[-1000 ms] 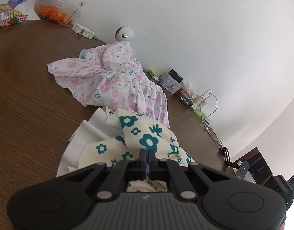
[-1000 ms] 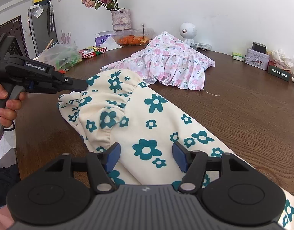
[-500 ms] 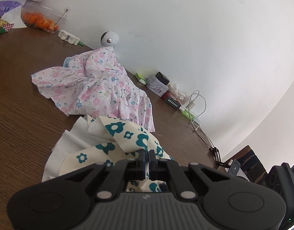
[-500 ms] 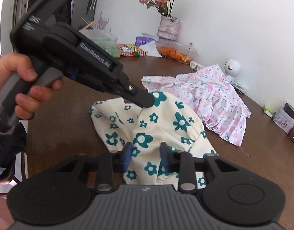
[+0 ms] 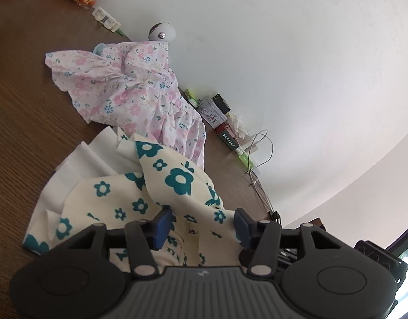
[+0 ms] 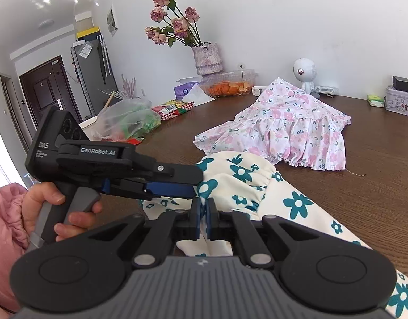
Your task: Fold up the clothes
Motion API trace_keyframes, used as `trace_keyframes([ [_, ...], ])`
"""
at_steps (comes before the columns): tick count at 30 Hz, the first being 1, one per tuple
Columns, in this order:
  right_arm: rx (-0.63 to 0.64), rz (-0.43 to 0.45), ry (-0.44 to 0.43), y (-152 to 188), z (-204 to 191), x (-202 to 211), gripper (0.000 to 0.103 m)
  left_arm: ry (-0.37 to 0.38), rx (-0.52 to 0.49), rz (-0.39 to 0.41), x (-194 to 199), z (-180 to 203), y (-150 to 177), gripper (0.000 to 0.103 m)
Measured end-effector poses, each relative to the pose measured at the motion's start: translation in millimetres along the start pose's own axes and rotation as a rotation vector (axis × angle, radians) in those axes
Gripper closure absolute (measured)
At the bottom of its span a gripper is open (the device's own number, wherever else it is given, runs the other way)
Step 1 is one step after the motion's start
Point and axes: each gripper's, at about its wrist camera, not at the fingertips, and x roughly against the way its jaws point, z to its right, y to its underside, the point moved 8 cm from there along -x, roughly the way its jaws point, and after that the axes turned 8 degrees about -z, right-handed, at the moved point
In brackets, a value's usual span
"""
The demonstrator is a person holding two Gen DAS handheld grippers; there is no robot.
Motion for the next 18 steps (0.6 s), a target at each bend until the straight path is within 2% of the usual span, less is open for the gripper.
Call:
trace_keyframes([
  [2, -0.003, -0.003, -0.002, 0.5, -0.1, -1.8, 0.099, 0.04, 0.038, 0.018, -2.3, -2.3, -1.8, 0.056],
  [4, -0.001, -0.01, -0.003, 2.4, -0.7, -3.8, 0.099, 0.078, 0.05, 0.025, -3.5, -2.4, -3.3, 0.085],
  [5, 0.0, -0.013, -0.005, 3.8, -1.0, -4.7, 0.099, 0.084, 0.037, 0.022, -3.0, -0.9, -3.5, 0.103],
  [6, 0.001, -0.017, -0.006, 5.2, -1.2, -5.6, 0.099, 0.07, 0.015, 0.024, -1.1, 0.8, -3.3, 0.1],
  [9, 0.013, -0.026, -0.005, 9.3, -2.2, -8.5, 0.092, -0.012, -0.075, 0.026, 6.0, 7.4, -2.3, 0.101],
  [11, 0.034, -0.018, 0.019, 11.2, -2.8, -8.0, 0.069, -0.107, -0.112, 0.016, 9.9, 4.6, -3.3, 0.102],
  [12, 0.047, -0.012, 0.035, 11.9, -3.5, -6.6, 0.066, -0.155, -0.13, 0.012, 12.1, 3.1, -3.9, 0.102],
  [14, 0.065, -0.012, 0.063, 13.2, -3.2, -3.5, 0.065, -0.214, -0.155, -0.001, 13.3, -1.6, -3.8, 0.102],
  [18, 0.084, -0.03, 0.133, 18.0, 4.9, -0.4, 0.065, -0.263, -0.198, -0.03, 9.8, -5.7, 2.3, 0.102],
])
